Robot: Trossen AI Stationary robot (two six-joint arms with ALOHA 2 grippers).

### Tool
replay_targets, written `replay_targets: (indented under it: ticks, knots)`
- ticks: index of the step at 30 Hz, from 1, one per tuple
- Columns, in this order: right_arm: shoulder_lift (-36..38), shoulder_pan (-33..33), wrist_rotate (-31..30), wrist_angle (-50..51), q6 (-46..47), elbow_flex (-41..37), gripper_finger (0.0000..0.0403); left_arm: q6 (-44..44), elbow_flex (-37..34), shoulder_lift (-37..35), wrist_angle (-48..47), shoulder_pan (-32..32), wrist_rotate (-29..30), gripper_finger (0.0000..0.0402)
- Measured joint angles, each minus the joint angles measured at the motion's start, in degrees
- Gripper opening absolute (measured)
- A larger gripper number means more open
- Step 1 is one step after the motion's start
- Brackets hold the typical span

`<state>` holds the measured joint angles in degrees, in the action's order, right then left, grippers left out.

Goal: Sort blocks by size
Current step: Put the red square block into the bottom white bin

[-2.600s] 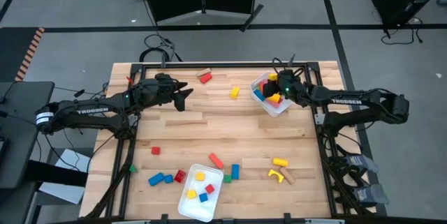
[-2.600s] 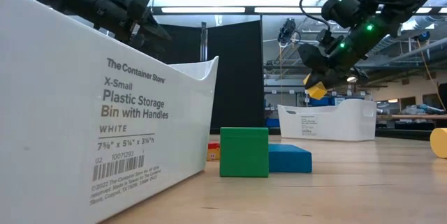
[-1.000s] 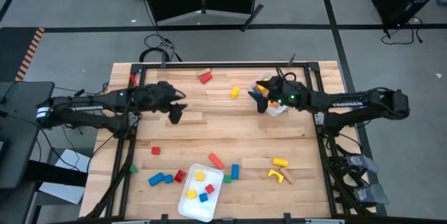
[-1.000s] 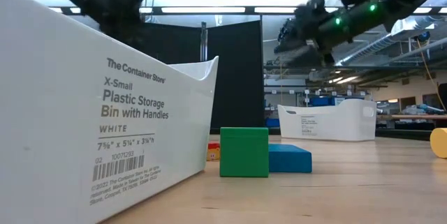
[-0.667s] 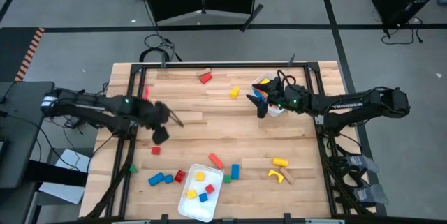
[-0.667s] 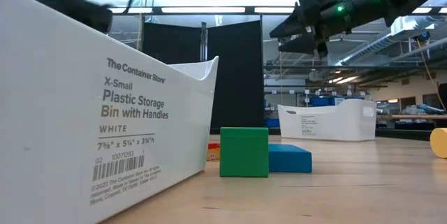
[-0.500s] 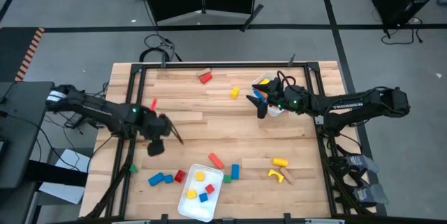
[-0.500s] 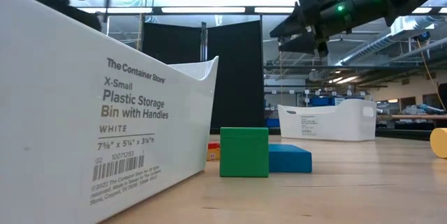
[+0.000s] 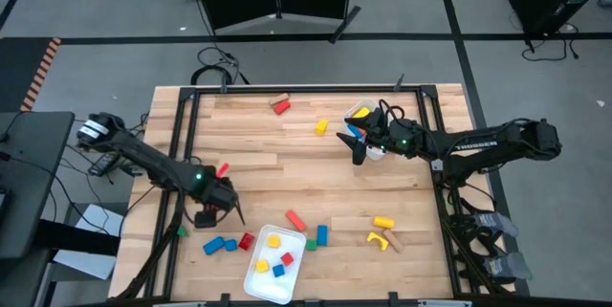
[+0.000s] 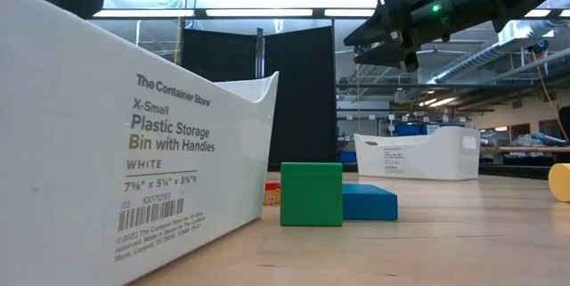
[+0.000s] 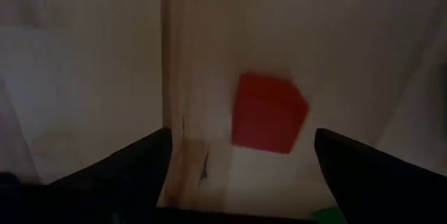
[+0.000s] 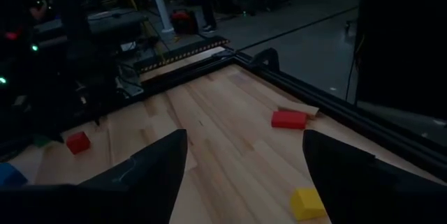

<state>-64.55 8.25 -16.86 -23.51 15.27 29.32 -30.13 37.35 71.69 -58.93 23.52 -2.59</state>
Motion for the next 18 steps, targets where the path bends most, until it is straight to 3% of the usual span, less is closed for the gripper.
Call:
replay_targets:
  ticks: [11, 15, 18]
  knots:
    - [0.0, 0.0, 0.0, 0.0, 0.1, 0.0, 0.0295, -2.9, -6.8, 0.4, 10.9, 0.3, -0.8, 0.0335]
    - [0.0, 0.0, 0.0, 0.0, 0.1, 0.0, 0.0292, -4.3, -7.7, 0.2, 11.4, 0.3, -1.0, 0.0301]
    - [0.0, 0.1, -0.5, -0.1, 0.1, 0.0, 0.0291, -4.2, -7.4, 0.3, 11.3, 0.3, -0.9, 0.025]
